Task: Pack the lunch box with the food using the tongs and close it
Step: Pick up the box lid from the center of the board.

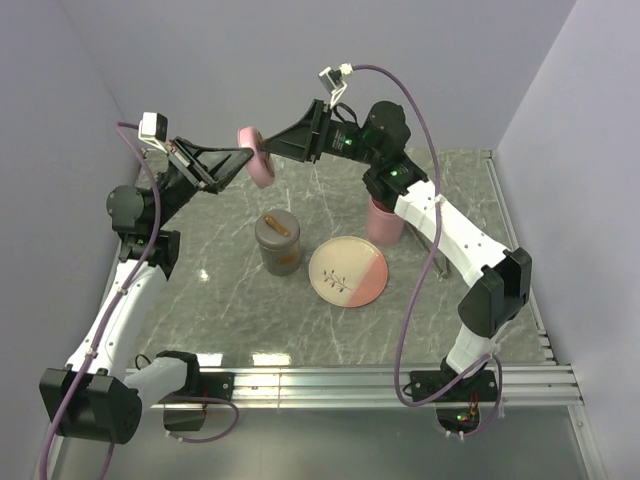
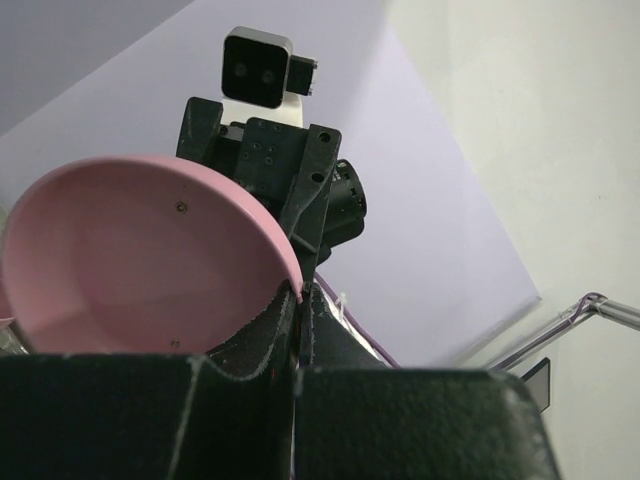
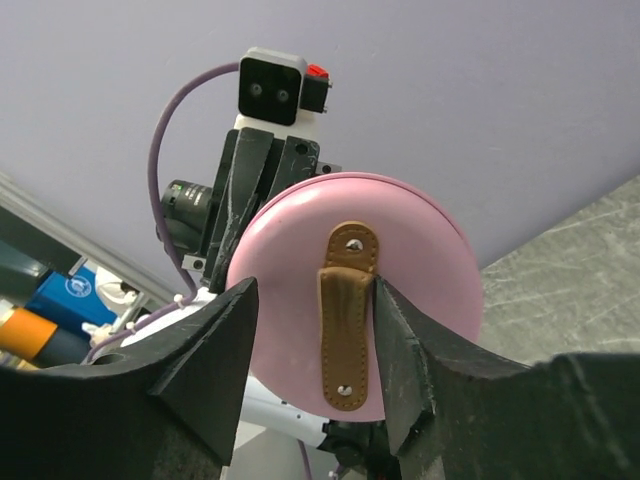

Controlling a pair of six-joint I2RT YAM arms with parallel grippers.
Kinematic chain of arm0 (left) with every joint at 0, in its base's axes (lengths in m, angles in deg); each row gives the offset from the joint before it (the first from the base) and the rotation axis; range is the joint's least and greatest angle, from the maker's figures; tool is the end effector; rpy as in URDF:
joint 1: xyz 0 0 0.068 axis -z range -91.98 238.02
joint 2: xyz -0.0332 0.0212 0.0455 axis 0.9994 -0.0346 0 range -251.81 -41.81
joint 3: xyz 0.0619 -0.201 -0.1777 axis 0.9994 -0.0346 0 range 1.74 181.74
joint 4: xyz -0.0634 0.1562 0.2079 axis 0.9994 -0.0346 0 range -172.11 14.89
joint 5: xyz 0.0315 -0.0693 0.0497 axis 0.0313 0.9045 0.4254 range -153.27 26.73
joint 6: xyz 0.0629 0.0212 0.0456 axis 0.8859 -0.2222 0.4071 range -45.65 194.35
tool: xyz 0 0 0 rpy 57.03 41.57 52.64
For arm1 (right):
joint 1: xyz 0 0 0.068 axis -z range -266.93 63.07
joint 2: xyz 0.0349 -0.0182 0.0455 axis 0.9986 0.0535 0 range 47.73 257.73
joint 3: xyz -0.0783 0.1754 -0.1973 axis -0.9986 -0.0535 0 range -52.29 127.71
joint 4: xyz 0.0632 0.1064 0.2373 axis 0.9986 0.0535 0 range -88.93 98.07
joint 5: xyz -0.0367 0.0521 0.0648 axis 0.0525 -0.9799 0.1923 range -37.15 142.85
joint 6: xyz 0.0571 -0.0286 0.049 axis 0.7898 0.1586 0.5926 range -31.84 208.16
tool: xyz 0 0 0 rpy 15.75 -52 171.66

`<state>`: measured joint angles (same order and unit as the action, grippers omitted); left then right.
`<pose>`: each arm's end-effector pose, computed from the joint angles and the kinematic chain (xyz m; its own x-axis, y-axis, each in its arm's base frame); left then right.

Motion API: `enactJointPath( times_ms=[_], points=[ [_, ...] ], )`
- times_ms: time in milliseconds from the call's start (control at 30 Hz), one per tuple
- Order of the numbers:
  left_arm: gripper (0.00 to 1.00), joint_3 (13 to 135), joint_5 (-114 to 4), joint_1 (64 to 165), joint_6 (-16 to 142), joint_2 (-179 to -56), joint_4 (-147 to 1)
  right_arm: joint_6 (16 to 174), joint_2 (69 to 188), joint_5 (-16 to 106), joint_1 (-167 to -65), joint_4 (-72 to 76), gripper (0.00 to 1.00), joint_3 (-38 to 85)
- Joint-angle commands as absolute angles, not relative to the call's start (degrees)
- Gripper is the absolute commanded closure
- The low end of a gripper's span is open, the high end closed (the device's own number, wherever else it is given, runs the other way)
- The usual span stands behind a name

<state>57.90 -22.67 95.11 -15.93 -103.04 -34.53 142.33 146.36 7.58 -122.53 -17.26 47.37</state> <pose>0.2434 -0.0759 0.4584 -0.6222 -0.6877 -0.3740 0.5733 -0.0750 -0.8159 0.3180 0.2885 0.4824 -0.6162 0.2605 -0.7433 -0.7774 -0.0499 0.6270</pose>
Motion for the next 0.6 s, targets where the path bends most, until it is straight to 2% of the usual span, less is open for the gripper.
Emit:
enactJointPath(
  times_ms=[0,333,567],
  points=[
    [1.0,58.43,-23.01,95.05,-17.58,-102.27,-30.82,141.33,146.17,7.33,-123.5,-20.46,0.44,49.23],
    [1.0,58.34,-22.31,95.05,-18.11,-101.75,-28.88,143.35,146.08,6.89,-123.76,-23.01,0.53,47.03],
    [1.0,58.6,-22.57,95.14,-18.37,-102.36,-28.18,139.93,145.55,7.76,-124.55,-19.59,0.52,47.73]
  ],
)
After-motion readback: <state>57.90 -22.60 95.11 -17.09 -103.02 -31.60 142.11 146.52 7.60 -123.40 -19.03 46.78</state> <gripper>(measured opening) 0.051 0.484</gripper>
